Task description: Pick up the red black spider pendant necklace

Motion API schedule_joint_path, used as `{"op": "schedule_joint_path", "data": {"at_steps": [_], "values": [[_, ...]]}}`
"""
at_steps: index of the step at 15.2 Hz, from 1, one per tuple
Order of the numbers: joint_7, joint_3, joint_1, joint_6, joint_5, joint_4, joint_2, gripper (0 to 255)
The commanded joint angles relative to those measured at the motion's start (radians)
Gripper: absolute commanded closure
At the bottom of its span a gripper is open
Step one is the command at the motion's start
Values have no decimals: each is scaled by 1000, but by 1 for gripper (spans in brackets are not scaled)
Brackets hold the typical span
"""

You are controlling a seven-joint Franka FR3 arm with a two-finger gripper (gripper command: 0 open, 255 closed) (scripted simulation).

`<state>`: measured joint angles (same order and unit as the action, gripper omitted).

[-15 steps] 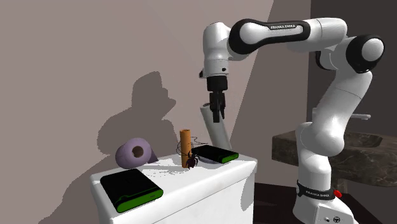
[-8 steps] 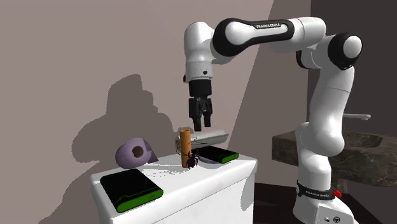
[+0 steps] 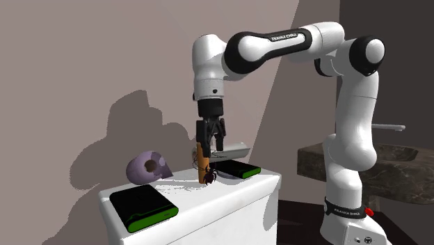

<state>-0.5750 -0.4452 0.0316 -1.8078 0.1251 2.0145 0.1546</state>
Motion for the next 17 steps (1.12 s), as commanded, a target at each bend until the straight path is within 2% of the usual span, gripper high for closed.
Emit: {"op": "schedule_joint_path", "data": {"at_steps": [1,3,4,13,17], "values": [[-1,-3,1,-35,-1,29,-6,0],[-1,-3,1,-35,0,29,-6,0],[0,-2,1,-34,0,30,-4,255],[-1,-3,2,-35,-1,29,-6,255],[-2,0,0,19,0,-18,2,255]]}}
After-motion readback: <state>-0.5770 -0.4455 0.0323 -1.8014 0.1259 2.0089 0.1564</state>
